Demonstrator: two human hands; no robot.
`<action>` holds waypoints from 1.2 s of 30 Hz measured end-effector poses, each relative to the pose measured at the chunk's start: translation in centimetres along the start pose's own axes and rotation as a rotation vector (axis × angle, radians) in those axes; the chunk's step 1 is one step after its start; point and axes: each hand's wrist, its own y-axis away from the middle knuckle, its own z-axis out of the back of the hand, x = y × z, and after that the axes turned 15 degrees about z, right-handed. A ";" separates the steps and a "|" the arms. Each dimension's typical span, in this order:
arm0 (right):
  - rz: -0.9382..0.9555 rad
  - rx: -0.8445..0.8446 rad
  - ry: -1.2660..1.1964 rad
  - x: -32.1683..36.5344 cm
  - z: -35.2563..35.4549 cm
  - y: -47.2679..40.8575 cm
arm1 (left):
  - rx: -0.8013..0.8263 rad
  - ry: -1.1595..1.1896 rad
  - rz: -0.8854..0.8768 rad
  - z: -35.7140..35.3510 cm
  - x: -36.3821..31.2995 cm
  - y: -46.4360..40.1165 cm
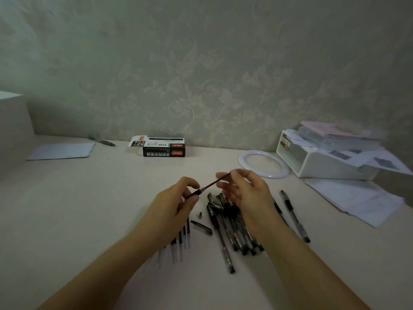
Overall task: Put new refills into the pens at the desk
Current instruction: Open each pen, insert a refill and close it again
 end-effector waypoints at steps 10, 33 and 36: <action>0.265 -0.208 0.735 1.3 8.5 -3.7 | -0.087 -0.132 0.067 0.6 0.6 -0.1; 0.515 0.114 1.271 -0.9 5.6 -1.7 | 0.017 -0.378 0.194 0.8 0.8 0.2; 0.551 0.167 1.248 -1.1 4.6 -1.1 | 0.004 -0.403 0.221 0.6 0.7 0.2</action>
